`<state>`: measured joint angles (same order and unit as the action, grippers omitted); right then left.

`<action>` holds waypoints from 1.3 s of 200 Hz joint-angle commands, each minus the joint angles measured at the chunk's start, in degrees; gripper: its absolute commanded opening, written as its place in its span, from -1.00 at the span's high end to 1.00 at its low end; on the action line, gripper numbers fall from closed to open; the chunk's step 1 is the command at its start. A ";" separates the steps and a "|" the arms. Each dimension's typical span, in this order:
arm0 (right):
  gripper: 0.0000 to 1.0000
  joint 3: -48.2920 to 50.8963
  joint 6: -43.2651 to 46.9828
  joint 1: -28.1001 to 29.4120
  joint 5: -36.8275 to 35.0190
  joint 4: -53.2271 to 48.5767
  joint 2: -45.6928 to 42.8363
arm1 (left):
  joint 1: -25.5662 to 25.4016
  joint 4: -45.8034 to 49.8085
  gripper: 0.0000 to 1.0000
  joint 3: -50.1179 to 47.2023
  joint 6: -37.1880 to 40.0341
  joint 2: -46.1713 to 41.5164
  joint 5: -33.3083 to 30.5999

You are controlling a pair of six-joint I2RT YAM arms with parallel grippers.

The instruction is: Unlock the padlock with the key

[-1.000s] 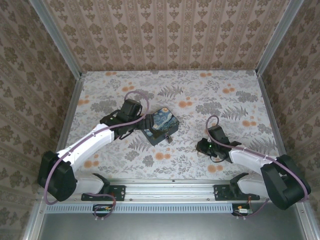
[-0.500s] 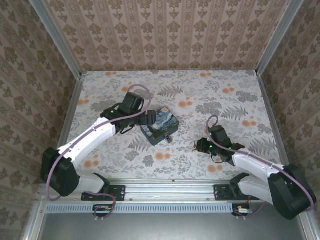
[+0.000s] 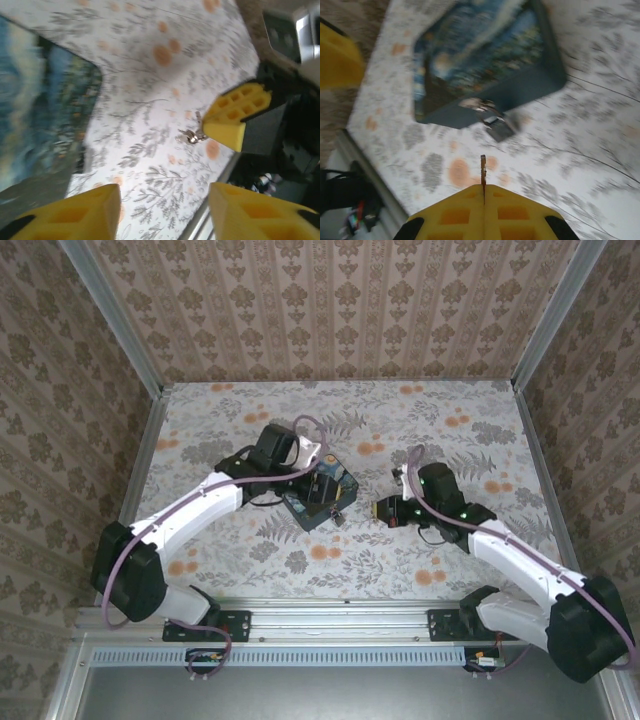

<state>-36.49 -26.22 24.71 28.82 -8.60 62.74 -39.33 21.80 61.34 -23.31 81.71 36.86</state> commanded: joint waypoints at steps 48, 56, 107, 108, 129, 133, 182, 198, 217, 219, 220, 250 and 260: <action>1.00 -8.77 8.73 0.41 15.91 -7.03 5.12 | -2.00 -12.10 0.45 -4.38 -0.48 -1.12 12.21; 1.00 -8.86 8.73 0.43 16.30 -6.89 5.54 | -1.59 -12.08 0.45 -4.24 -0.44 -1.03 12.26; 1.00 -8.70 8.65 1.56 17.34 -5.22 5.89 | -1.52 -11.60 0.50 -2.81 0.07 1.50 14.29; 1.00 -8.69 8.64 1.61 17.33 -5.21 5.90 | -1.53 -11.56 0.50 -2.85 0.09 1.51 14.38; 1.00 -8.16 8.05 1.75 17.58 -4.11 5.55 | -1.62 -9.58 0.47 -2.41 1.34 2.06 13.56; 1.00 -8.08 7.96 1.79 17.73 -3.92 5.48 | -1.59 -9.13 0.46 -2.35 1.62 2.20 13.24; 1.00 -7.55 7.50 2.10 18.14 -3.22 6.06 | -1.71 -8.50 0.45 -2.01 1.98 3.45 13.27; 1.00 -7.62 7.16 2.27 17.26 -2.96 6.63 | -2.04 -8.96 0.47 -1.89 1.92 3.53 14.03; 1.00 -7.62 6.76 2.27 17.08 -2.36 7.37 | -2.32 -9.15 0.48 -1.92 1.96 3.49 14.64; 1.00 -7.63 6.72 2.27 17.07 -2.23 7.39 | -2.33 -9.06 0.49 -1.90 2.06 3.53 14.66; 1.00 -7.63 6.76 2.27 17.11 -2.22 7.44 | -2.33 -9.02 0.49 -1.92 2.05 3.58 14.70; 1.00 -7.39 6.41 2.36 17.20 -1.16 7.57 | -2.33 -8.86 0.75 -2.15 2.31 3.58 15.52; 1.00 -7.28 6.19 2.36 17.42 -0.74 7.52 | -2.36 -9.13 0.76 -2.20 2.34 3.62 15.91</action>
<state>-43.92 -19.49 26.65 45.32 -11.77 69.89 -41.19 12.95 57.78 -22.17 84.97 49.74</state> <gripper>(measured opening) 0.067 0.129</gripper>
